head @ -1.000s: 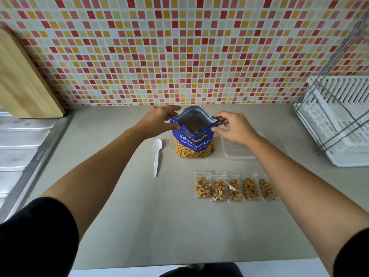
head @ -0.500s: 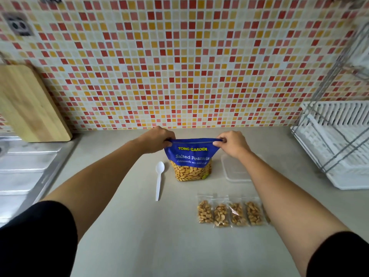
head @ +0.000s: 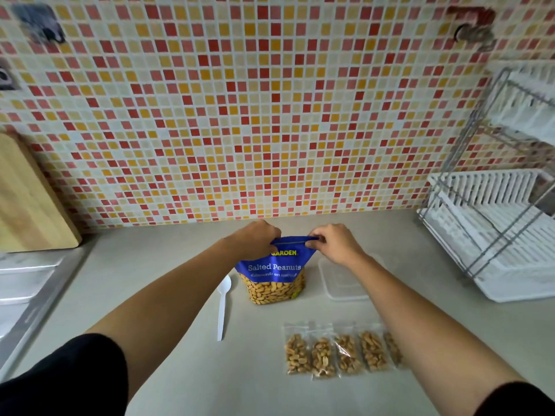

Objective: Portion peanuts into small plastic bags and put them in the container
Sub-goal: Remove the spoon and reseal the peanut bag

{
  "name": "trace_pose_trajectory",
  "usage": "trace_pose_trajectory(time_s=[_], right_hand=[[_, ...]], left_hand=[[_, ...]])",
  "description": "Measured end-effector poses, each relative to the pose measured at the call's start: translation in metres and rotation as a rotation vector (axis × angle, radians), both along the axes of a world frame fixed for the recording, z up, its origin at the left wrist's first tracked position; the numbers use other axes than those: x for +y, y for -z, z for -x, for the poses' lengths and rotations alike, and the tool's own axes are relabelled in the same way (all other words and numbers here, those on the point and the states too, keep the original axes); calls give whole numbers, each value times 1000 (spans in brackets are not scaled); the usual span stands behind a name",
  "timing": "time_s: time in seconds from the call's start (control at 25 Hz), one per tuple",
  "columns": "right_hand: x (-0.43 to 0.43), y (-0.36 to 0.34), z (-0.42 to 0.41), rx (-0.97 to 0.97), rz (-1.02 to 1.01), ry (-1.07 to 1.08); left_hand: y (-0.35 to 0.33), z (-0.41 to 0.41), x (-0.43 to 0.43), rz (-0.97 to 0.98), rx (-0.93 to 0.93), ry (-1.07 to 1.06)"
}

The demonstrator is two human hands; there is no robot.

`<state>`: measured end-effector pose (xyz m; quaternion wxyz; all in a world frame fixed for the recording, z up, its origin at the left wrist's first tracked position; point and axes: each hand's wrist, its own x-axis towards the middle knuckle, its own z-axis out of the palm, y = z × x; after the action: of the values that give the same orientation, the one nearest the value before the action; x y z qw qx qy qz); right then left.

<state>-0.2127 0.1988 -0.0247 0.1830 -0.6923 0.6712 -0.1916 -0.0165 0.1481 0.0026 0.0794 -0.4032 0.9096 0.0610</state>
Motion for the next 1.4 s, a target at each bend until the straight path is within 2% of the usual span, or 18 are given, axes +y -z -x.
trace_pose_trajectory(time_s=[0.08, 0.2, 0.28, 0.6, 0.88, 1.12, 1.4], right_hand=[[1, 2, 2, -51, 7, -7], [3, 3, 4, -94, -27, -31], [3, 2, 5, -84, -29, -45], [6, 5, 3, -65, 0, 39], [7, 6, 5, -59, 3, 47], [7, 7, 4, -66, 0, 8], [5, 6, 6, -58, -10, -26]], left_hand=[[1, 5, -1, -8, 49, -6], [3, 20, -1, -46, 251, -3], [4, 32, 1, -34, 288, 16], [13, 50, 7, 57, 113, 75], [23, 28, 7, 227, 105, 136], [23, -12, 5, 210, 162, 67], [21, -45, 10, 285, 70, -63]])
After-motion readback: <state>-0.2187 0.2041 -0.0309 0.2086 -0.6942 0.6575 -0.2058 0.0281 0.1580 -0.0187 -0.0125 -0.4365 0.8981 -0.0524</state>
